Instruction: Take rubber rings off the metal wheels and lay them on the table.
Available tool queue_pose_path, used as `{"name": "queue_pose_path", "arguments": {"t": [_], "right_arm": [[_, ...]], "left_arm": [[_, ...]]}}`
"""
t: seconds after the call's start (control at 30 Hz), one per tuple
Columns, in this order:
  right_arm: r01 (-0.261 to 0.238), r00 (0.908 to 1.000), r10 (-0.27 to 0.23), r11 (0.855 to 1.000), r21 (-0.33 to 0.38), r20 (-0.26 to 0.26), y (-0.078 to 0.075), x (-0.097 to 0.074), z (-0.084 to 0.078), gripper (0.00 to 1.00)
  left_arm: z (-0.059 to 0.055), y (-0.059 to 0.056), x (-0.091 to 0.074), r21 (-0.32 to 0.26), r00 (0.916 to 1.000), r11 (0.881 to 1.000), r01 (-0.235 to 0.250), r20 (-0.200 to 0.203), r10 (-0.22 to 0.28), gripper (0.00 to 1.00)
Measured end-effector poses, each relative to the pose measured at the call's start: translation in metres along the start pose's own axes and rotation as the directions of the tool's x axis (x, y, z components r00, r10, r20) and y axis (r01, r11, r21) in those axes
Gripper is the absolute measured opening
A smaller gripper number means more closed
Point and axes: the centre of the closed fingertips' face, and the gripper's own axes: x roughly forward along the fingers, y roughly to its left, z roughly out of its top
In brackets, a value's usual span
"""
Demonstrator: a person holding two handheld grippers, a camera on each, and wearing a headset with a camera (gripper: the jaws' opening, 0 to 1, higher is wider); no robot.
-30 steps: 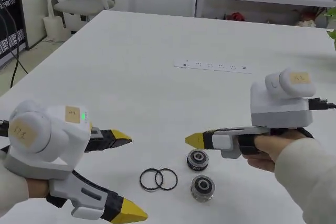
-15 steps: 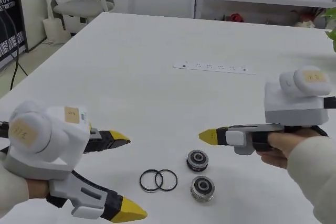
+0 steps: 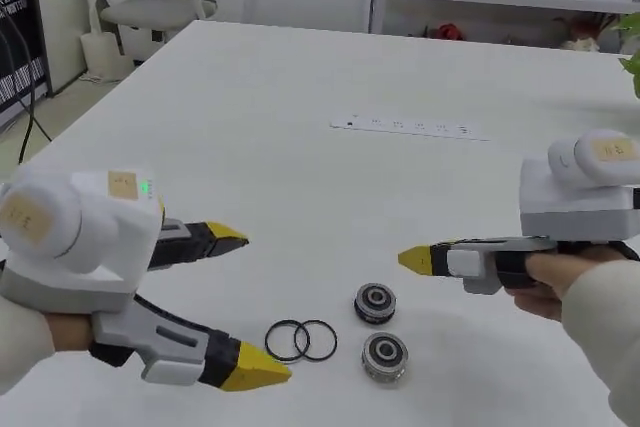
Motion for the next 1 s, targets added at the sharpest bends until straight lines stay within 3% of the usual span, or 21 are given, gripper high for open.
{"name": "queue_pose_path", "arguments": {"t": [0.13,0.3,0.37,0.5,0.7,0.87,1.0], "right_arm": [[0.007,1.0,-0.007,1.0,0.008,-0.003,-0.004,-0.001,-0.002,0.15],[0.007,0.9999,-0.007,1.0,0.024,-0.01,-0.008,-0.001,-0.005,0.15],[0.008,0.9999,-0.008,1.0,0.025,-0.012,-0.008,-0.001,-0.005,0.15],[0.003,1.0,-0.003,1.0,0.028,-0.005,-0.008,-0.002,-0.005,0.17],[0.002,1.0,-0.002,1.0,0.022,-0.006,-0.011,-0.002,-0.006,0.18],[0.007,1.0,-0.007,1.0,0.025,-0.003,-0.015,-0.003,-0.006,0.18],[0.006,1.0,-0.006,1.0,0.028,-0.004,-0.016,-0.002,-0.008,0.18]], "left_arm": [[0.025,0.002,-0.006,-0.021,0.9975,1.0,-0.004,0.071,0.005,0.87],[0.038,0.002,-0.008,0.032,0.9982,0.999,-0.005,0.06,0.003,0.88],[0.049,0.001,-0.008,0.042,0.9971,0.999,0.002,0.076,-0.006,0.87],[0.079,0.001,-0.009,0.051,0.9866,0.999,0.014,0.161,-0.022,0.86],[0.111,0.012,-0.004,0.084,0.9788,0.996,0.0,0.204,-0.017,0.86],[0.123,0.016,0.005,0.105,0.9766,0.995,0.003,0.214,-0.025,0.84],[0.128,0.021,0.019,0.131,0.9802,0.991,0.0,0.196,-0.026,0.84]]}}
